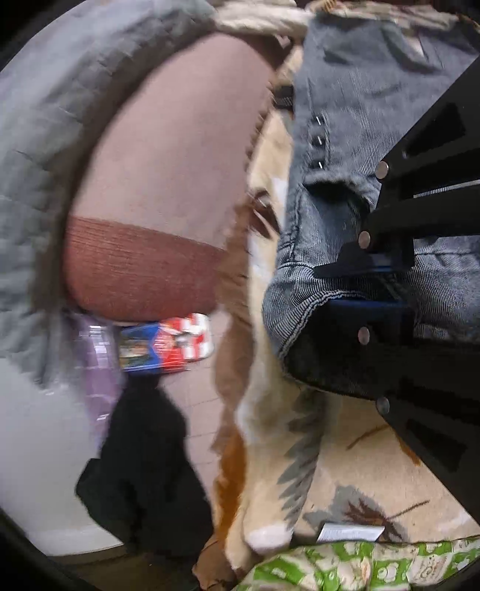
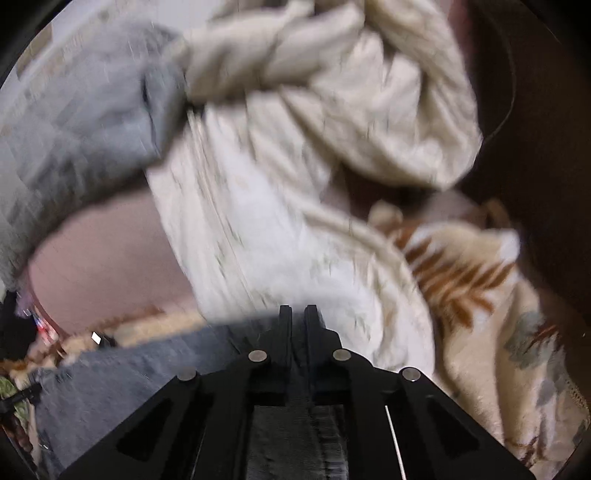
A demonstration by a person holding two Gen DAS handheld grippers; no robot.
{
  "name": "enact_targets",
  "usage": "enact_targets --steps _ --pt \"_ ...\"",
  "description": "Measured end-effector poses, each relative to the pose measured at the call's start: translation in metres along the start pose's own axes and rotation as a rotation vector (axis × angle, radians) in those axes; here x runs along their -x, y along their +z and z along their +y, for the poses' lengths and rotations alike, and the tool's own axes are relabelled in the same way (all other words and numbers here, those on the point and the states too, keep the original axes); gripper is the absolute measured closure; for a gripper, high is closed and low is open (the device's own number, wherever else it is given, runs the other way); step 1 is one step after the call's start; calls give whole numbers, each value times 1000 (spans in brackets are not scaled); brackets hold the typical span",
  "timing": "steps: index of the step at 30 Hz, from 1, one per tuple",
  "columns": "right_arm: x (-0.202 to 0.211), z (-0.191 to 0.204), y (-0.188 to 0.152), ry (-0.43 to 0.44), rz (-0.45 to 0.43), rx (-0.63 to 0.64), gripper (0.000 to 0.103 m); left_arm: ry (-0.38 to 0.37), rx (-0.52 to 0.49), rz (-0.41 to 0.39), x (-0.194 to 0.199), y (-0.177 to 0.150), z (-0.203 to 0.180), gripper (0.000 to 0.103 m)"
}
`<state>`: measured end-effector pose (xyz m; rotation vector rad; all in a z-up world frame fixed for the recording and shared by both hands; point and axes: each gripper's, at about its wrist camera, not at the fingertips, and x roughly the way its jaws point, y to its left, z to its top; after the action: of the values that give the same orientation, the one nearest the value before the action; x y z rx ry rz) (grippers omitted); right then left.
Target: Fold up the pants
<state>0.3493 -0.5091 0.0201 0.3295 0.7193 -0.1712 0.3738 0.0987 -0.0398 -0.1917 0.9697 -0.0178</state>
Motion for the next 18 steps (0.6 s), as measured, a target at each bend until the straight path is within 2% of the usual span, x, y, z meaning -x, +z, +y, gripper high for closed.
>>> enact_targets --steps 3,8,10,11,12,14,18 --pt "26 9 10 21 -36 40 98 -35 2 -56 34 1 -1 92" --pt "34 4 -7 28 73 66 97 -104 11 -134 80 -6 3 92" --pt "28 -7 -22 46 143 46 84 -97 -3 -139 87 -10 -1 92" --pt "24 -10 -26 39 163 36 73 -93 -12 -137 88 -10 -3 92" --pt "20 -12 -31 27 173 31 65 -82 -20 -135 86 -11 -6 92" --pt "12 -14 -35 13 176 3 55 -67 -20 -127 82 -9 -9 92" --pt "-10 -4 -34 18 171 -11 49 -65 -15 -127 75 -4 -7 92"
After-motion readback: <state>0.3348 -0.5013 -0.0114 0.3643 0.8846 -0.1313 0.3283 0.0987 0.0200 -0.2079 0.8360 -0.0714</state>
